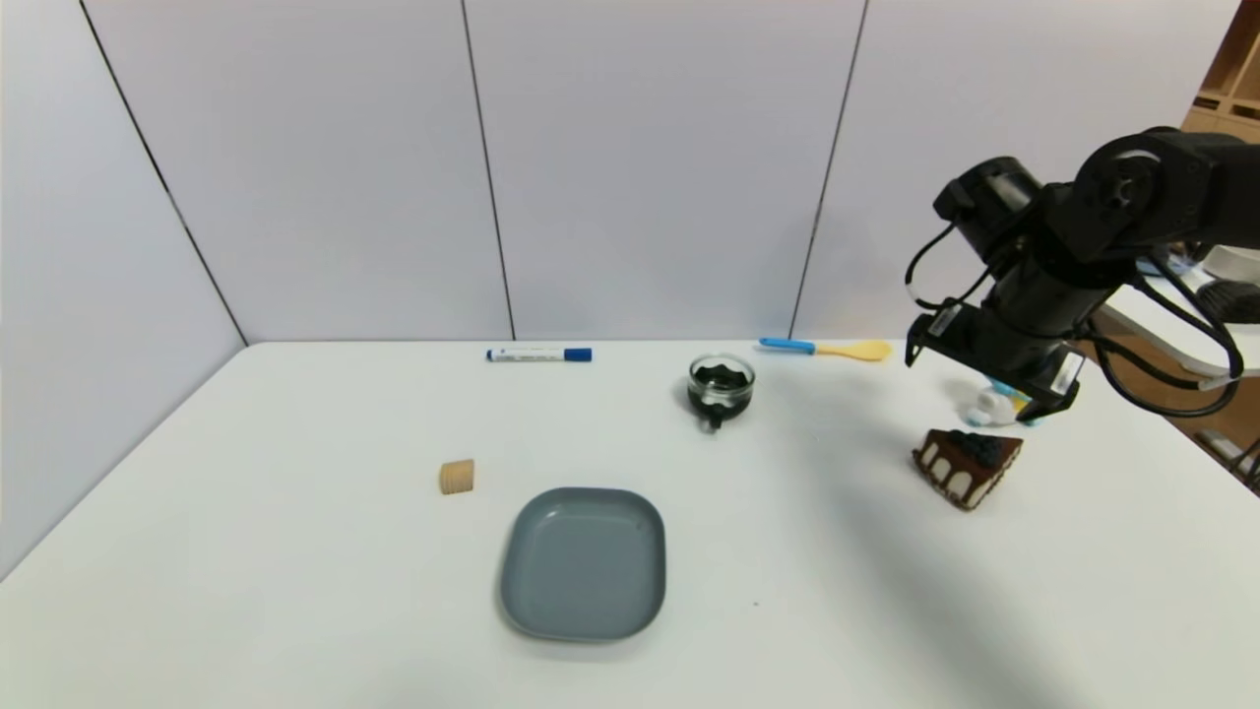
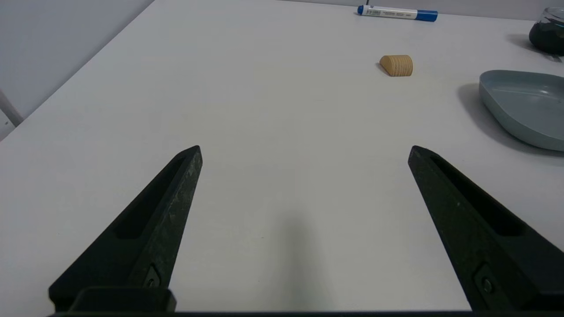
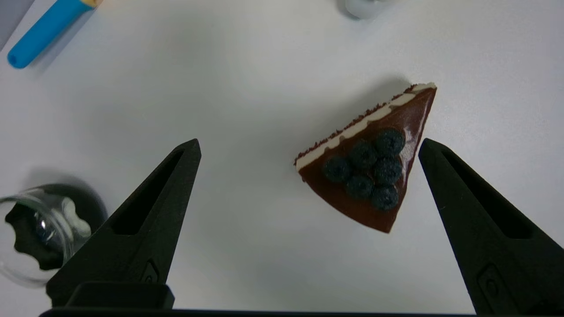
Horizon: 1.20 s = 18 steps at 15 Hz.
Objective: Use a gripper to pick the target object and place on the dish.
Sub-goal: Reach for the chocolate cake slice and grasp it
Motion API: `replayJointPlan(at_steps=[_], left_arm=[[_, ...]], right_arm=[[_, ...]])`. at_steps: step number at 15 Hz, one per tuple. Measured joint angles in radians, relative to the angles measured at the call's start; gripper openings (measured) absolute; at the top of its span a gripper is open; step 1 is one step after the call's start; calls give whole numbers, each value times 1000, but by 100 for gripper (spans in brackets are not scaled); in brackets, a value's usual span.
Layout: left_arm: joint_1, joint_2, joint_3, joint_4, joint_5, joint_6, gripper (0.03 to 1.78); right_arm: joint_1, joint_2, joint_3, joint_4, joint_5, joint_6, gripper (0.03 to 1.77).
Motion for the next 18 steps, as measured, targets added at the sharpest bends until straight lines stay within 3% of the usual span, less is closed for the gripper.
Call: replayJointPlan(at_steps=[10, 14, 18], left_arm=[[0, 0, 0, 0, 0, 0, 169], [0, 0, 0, 0, 0, 0, 169], [0, 0, 0, 0, 0, 0, 169]], right_arm=[[-74, 88, -17, 7, -5, 19, 171], [-74, 67, -16, 101, -13, 24, 171], [-64, 54, -1, 156, -10, 76, 171]])
